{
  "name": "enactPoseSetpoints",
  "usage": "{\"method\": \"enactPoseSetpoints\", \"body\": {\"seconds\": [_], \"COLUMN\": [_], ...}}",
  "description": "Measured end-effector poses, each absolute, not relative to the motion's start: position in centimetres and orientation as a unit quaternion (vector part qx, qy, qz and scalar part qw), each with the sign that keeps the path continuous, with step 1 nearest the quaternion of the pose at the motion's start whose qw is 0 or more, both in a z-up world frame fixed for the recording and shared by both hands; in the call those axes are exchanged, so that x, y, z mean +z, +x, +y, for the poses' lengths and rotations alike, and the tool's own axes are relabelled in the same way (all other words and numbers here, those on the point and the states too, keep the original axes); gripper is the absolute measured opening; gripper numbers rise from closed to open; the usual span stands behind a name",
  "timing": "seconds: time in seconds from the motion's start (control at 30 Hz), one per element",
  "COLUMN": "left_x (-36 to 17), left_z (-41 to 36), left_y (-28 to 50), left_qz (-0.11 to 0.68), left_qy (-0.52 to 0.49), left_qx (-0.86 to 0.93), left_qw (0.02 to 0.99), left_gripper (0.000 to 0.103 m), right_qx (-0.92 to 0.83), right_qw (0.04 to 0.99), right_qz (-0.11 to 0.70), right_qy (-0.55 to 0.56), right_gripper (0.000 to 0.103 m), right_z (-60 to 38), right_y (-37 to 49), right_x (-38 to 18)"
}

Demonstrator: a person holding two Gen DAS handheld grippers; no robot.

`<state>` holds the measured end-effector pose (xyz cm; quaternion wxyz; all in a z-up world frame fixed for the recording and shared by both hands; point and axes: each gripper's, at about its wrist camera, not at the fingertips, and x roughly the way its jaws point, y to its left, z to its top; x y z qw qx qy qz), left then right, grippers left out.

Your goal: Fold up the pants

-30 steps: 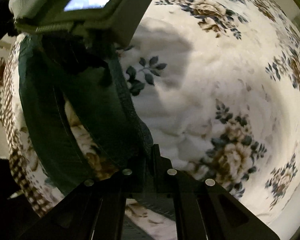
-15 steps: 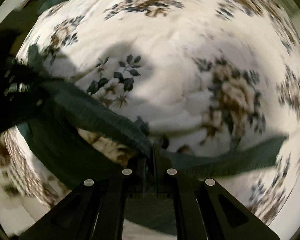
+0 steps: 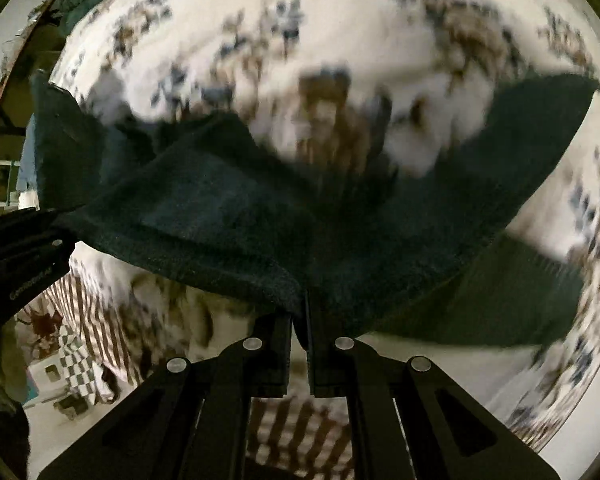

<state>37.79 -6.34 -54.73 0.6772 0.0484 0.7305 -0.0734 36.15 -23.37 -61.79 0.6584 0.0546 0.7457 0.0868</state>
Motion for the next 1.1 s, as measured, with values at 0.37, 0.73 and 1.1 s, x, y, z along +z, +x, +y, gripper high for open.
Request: {"method": "enactPoseSetpoints", "body": {"seconds": [0.37, 0.73, 1.1], "left_x": [-58.3, -51.7, -52.6], "left_z": [-6.9, -6.4, -5.2], "left_y": [37.9, 36.8, 34.1], "left_qz": [0.725, 0.685, 0.660], "left_qy": [0.052, 0.016, 0.057], "left_qx": [-0.031, 0.010, 0.088], "left_qw": [0.686, 0.729, 0.744], "left_gripper": [0.012, 0.072, 0.086], "right_qx": [0.080, 0.064, -0.115], "right_qw": [0.621, 0.642, 0.655], "right_qz": [0.774, 0.723, 0.663], "right_qy": [0.096, 0.248, 0.343], "right_gripper": [0.013, 0.103, 0.090], "right_z": [-23.2, -31.4, -46.2], "right_y": [33.7, 34.1, 42.9], "right_x": [-68.2, -59.9, -68.0]}}
